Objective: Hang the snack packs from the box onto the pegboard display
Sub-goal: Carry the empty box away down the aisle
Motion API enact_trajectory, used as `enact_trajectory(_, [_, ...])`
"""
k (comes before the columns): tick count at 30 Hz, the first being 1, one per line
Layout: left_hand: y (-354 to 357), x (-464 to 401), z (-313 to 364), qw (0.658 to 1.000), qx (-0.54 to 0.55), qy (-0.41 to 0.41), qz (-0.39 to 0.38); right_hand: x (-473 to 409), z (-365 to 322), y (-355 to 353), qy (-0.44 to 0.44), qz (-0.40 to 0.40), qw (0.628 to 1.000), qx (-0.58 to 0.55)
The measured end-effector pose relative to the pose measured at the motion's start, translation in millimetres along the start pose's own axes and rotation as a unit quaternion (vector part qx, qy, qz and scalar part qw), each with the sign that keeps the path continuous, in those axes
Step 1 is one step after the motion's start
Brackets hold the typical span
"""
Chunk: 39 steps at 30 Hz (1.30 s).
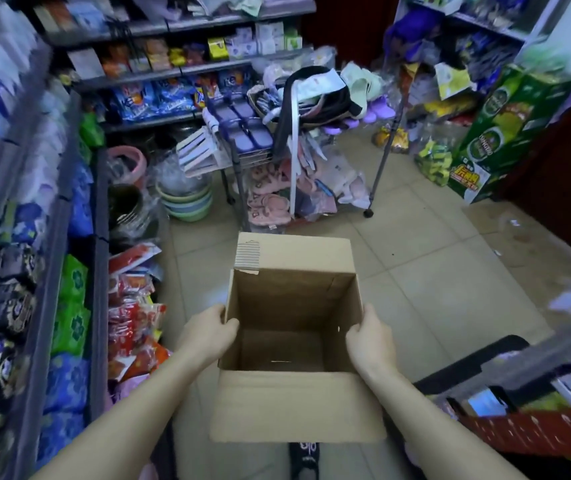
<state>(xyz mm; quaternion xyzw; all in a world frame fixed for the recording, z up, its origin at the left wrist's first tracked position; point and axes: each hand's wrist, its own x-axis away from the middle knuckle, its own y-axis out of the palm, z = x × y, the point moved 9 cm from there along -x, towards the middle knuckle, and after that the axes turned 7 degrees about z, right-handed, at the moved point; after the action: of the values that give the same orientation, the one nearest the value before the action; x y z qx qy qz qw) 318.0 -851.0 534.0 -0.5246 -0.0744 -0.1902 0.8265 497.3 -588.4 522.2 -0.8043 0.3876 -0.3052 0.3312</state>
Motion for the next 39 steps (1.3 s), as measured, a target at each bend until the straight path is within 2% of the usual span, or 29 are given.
enact_trajectory(8, [-37.8, -129.7, 46.7, 1.0, -0.021, -0.014, 0.001, -123.2, -82.7, 42.4, 0.038, -0.024, 0.999, 0.021])
enact_trajectory(13, [-45.1, -219.7, 79.2, 0.999, -0.03, -0.02, -0.035, -193.3, -119.6, 51.1, 0.078, -0.017, 0.996, 0.026])
enact_trajectory(19, [-22.4, -336.6, 149.2, 0.995, -0.028, 0.035, -0.087, -287.1, -143.1, 53.0, 0.139, 0.024, 0.99, 0.009])
enact_trajectory(30, [50.2, -468.3, 331.8, 0.974, -0.074, 0.117, -0.177, -458.7, -116.2, -19.7, 0.223, 0.095, 0.97, -0.015])
enact_trajectory(39, [133.3, -533.5, 475.4, 0.981, -0.062, 0.072, -0.17, -651.6, -59.9, -77.3, 0.198, 0.066, 0.978, 0.003])
